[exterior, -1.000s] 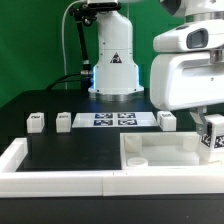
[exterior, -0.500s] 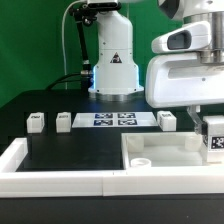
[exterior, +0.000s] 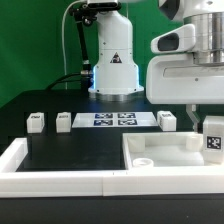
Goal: Assemble square table
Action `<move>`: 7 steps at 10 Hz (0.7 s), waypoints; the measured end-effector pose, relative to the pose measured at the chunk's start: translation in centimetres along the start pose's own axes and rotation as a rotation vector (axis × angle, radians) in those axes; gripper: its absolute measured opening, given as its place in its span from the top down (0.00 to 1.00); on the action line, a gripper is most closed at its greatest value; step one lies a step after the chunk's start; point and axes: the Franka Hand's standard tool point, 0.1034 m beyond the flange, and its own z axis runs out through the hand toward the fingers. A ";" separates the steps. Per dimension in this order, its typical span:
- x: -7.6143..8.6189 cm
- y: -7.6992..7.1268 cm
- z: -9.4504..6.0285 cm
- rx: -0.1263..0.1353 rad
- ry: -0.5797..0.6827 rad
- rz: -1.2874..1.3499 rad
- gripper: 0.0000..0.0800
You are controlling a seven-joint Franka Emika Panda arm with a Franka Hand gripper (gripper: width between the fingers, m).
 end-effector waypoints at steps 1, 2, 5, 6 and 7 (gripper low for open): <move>-0.1 0.0 0.0 -0.009 0.002 0.096 0.64; -0.3 0.1 0.0 -0.021 0.001 0.222 0.64; -0.3 0.2 0.0 -0.029 0.005 0.418 0.64; -0.3 0.3 0.0 -0.029 0.003 0.463 0.64; -0.3 0.3 0.0 -0.029 0.003 0.460 0.63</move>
Offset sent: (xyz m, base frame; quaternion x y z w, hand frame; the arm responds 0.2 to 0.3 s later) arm 0.0009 0.0053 -0.0068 -0.0161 -0.0015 0.2272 0.9737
